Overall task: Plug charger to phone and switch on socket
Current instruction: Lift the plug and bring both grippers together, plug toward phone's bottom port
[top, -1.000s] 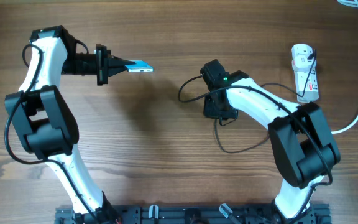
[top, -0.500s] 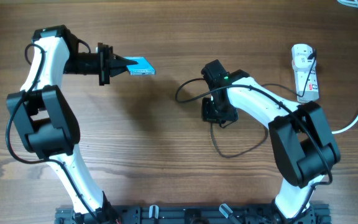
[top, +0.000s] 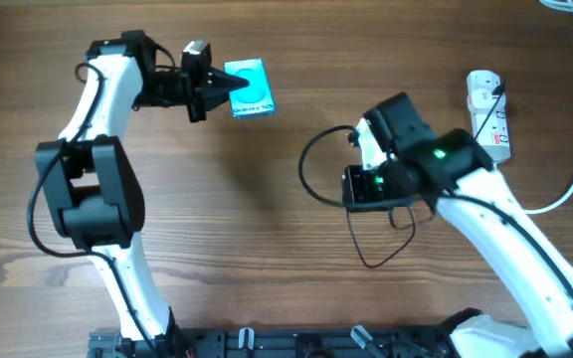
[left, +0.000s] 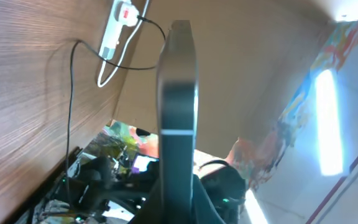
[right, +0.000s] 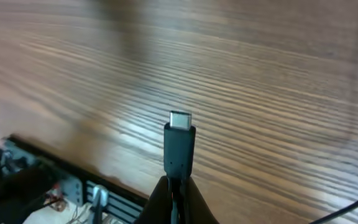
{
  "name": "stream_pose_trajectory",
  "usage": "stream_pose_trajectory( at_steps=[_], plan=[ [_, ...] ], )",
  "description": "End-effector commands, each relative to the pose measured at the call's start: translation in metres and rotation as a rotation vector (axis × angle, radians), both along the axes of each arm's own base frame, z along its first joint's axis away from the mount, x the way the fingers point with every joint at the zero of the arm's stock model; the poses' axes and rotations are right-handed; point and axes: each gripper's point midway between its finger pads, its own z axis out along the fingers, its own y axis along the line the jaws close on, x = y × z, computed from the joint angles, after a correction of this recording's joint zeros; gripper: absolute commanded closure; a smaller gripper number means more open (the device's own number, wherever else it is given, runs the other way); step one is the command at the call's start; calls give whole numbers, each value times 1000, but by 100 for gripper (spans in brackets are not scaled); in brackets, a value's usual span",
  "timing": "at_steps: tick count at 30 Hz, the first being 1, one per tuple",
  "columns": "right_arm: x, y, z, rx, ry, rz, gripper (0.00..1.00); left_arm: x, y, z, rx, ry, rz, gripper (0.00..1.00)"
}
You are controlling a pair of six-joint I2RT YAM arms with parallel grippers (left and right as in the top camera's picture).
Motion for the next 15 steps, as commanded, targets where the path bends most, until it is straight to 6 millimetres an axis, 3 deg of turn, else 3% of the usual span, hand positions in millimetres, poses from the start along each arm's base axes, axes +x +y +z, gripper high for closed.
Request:
stream_pose_trajectory(
  at_steps=[1,9,15],
  plan=[
    [-9,5,32,87,-95,43,96,-11,-27,30,-65,-182,-60,96],
    [-24,19,57,220,-104,83,96,-26,-71,30,-79,-278,-172,96],
    [-17,26,63,270,-86,11,96,-41,-101,31,-95,-334,-250,96]
  ],
)
